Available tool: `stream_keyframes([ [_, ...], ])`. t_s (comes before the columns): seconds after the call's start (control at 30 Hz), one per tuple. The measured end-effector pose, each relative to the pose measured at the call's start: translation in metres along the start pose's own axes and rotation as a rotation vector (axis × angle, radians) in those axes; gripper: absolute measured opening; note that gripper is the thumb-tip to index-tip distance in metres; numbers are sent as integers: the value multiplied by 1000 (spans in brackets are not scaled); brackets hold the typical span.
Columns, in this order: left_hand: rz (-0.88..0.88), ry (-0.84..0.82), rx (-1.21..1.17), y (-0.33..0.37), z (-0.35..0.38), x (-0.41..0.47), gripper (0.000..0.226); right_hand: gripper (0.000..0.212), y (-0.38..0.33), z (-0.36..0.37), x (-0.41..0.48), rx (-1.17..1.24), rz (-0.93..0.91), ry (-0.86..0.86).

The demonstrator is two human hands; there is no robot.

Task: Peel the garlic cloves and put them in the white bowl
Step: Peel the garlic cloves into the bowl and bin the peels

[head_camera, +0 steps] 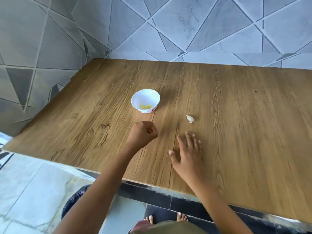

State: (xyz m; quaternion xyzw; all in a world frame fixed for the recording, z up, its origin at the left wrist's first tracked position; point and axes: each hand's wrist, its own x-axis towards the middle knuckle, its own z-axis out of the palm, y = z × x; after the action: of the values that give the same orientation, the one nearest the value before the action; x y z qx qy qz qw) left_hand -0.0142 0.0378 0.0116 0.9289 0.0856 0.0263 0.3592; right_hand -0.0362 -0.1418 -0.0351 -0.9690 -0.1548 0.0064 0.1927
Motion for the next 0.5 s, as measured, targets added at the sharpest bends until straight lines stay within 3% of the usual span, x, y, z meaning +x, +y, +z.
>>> stream_keyframes([
  [0.1,-5,-69,-97,-9,-8,-15,11,59,-13,7,-4,17,-25,23],
  [0.2,55,-94,-46,-17,-8,-24,5,61,-18,14,-7,-10,-22,20],
  [0.5,529,-78,657,-30,-3,-35,18,60,-36,20,-15,-105,2,44],
])
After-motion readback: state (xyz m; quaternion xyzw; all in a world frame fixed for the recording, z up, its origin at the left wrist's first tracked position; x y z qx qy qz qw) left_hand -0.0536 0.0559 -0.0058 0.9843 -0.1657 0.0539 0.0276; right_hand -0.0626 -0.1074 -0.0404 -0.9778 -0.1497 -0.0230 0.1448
